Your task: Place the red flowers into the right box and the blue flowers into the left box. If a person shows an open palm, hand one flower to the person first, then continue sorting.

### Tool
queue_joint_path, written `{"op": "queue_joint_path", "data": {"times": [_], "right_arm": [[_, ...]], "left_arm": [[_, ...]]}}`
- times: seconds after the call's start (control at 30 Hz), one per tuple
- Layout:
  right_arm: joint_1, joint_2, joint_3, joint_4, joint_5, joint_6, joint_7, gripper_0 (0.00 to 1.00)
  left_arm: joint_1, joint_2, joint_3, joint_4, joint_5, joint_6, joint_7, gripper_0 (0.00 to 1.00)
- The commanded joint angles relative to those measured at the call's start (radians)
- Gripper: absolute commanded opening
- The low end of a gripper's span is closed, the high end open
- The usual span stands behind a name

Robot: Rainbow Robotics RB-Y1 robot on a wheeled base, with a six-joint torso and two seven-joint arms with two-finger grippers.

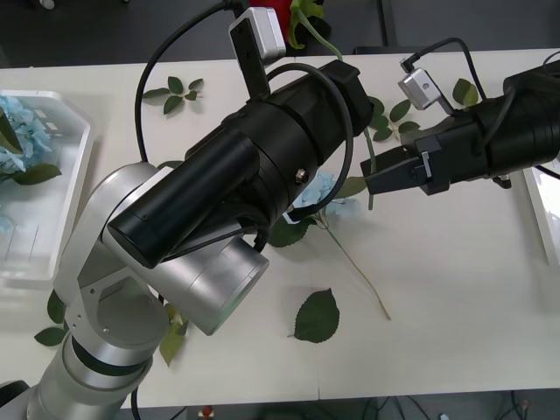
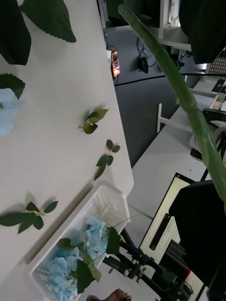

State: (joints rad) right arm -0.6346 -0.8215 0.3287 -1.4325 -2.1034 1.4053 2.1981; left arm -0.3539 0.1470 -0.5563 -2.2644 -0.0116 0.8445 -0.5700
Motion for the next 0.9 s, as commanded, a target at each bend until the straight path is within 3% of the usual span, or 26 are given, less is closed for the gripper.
{"op": "queue_joint_path", "data": {"times": [0.03, 0.07, 0.13, 0.23, 0.73, 0.77, 0.8, 0.83, 0.9], "right_arm": [[0.006, 0.025, 0.001, -0.057, -0.012, -0.026, -0.031, 0.6], [0.006, 0.025, 0.003, -0.057, -0.009, -0.026, -0.031, 0.5], [0.006, 0.025, 0.006, -0.059, -0.003, -0.026, -0.035, 0.17], [0.006, 0.024, 0.007, -0.057, 0.006, -0.026, -0.04, 0.0], [0.006, -0.001, 0.006, -0.057, 0.04, -0.029, -0.047, 0.0], [0.006, -0.002, 0.007, -0.059, 0.04, -0.029, -0.047, 0.0], [0.006, -0.002, 0.007, -0.057, 0.04, -0.029, -0.047, 0.0], [0.006, -0.004, 0.007, -0.057, 0.04, -0.029, -0.047, 0.0], [0.006, -0.007, 0.007, -0.057, 0.04, -0.029, -0.047, 0.0]], "left_arm": [[0.003, -0.029, -0.019, -0.03, -0.011, -0.016, -0.024, 0.0], [0.003, -0.029, -0.019, -0.03, -0.011, -0.016, -0.024, 0.0], [0.003, -0.029, -0.019, -0.03, -0.011, -0.016, -0.024, 0.0], [0.003, -0.029, -0.019, -0.03, -0.011, -0.016, -0.024, 0.0], [0.003, -0.029, -0.019, -0.03, -0.011, -0.016, -0.024, 0.0], [0.003, -0.029, -0.019, -0.03, -0.011, -0.016, -0.024, 0.12], [0.003, -0.029, -0.019, -0.03, -0.011, -0.016, -0.024, 0.34], [0.003, -0.029, -0.019, -0.03, -0.011, -0.016, -0.024, 0.73], [0.003, -0.029, -0.019, -0.03, -0.011, -0.016, -0.024, 1.0]]}}
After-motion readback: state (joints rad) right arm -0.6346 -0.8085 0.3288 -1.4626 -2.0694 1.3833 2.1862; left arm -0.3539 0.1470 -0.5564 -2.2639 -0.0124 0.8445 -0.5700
